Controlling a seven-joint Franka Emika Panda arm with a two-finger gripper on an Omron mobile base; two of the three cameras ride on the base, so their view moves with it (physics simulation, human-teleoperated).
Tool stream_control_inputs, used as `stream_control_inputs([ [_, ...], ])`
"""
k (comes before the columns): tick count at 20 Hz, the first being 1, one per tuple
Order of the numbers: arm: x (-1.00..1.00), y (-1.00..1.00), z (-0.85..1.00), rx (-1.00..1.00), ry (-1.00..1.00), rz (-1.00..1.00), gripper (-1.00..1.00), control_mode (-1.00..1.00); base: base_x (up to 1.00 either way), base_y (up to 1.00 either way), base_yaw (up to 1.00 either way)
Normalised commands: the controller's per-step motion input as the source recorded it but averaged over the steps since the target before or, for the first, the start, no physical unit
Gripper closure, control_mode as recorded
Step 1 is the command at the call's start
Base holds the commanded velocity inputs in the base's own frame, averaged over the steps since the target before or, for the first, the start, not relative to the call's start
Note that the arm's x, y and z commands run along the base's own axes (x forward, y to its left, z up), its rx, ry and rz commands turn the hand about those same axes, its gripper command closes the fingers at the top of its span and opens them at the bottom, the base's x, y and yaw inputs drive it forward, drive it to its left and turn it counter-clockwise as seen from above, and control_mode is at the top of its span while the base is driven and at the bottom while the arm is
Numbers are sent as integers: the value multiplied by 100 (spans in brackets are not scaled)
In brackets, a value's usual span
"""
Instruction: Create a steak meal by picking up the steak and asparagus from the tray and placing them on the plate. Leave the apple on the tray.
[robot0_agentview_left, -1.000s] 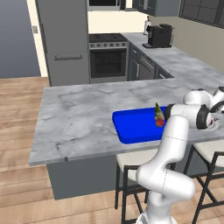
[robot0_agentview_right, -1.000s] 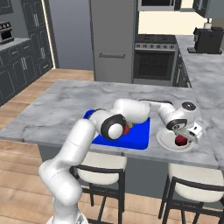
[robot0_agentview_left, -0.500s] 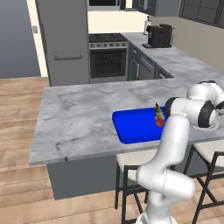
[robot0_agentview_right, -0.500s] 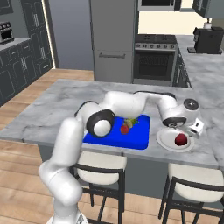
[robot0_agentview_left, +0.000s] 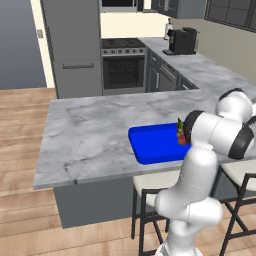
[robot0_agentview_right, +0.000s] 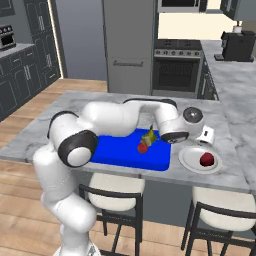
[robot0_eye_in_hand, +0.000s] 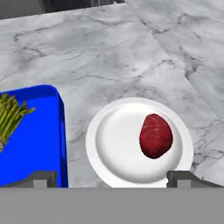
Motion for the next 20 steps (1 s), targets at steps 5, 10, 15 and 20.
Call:
stream_control_inputs([
  [5, 0, 100, 47, -22, 0, 7, -100, -100, 0, 0, 0],
  [10, 6, 100, 23, -21, 9, 0, -100, -100, 0, 0, 0],
  [15, 32, 85, 4, -6, 16, -1, -100, -100, 0, 0, 0],
  [20, 50, 77, 21, 0, 22, -3, -100, -100, 0, 0, 0],
])
